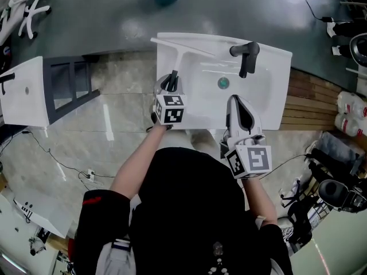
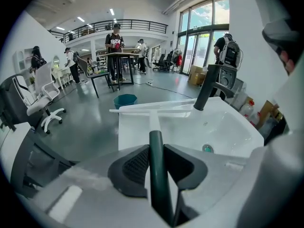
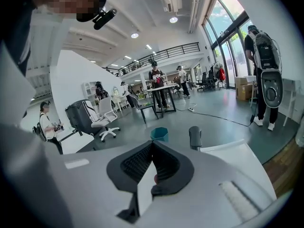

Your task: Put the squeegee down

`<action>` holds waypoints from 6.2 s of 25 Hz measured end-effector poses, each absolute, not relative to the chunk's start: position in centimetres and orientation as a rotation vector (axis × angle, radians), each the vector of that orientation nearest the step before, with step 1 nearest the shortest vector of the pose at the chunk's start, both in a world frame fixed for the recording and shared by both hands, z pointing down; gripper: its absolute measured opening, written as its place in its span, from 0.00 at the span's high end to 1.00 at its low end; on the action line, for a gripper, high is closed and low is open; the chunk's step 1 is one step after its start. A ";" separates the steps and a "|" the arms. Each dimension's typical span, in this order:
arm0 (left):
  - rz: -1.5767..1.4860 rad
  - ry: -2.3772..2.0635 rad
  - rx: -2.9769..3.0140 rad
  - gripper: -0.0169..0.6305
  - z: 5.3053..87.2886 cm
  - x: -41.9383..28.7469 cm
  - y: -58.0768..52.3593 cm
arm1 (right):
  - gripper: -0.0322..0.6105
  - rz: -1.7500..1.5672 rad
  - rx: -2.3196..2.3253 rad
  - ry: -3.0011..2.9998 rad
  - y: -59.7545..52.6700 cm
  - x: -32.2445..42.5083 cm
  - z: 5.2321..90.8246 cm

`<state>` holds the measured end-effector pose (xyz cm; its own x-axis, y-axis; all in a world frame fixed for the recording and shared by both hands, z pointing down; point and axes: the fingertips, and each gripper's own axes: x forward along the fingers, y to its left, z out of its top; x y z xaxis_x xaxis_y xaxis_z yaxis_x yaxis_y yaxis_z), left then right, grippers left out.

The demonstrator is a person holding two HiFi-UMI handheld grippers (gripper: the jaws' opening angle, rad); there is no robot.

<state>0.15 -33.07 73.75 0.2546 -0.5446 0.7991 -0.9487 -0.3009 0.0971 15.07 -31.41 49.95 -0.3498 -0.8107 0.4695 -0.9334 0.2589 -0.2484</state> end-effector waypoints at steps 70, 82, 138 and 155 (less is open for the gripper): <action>0.706 -1.374 2.237 0.97 65.6 1.3 -28.4 | 0.95 0.733 1.649 -2.351 -23.4 15.3 50.2; 0.371 -1.375 2.493 0.97 53.0 6.0 -24.2 | 0.95 0.667 1.603 -2.463 -20.1 16.8 48.1; -0.100 -1.534 2.799 0.97 32.3 10.9 -15.3 | 0.95 0.088 1.673 -2.815 -13.3 21.5 29.9; -0.129 -1.531 2.767 0.97 32.8 9.9 -15.7 | 0.95 0.110 1.647 -2.816 -13.8 20.9 30.3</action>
<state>9.92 -15.68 32.76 0.5286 -0.8449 -0.0825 -0.8468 -0.5316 0.0188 20.94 -13.75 30.33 -0.4850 -0.8716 -0.0716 -0.8633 0.4902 -0.1198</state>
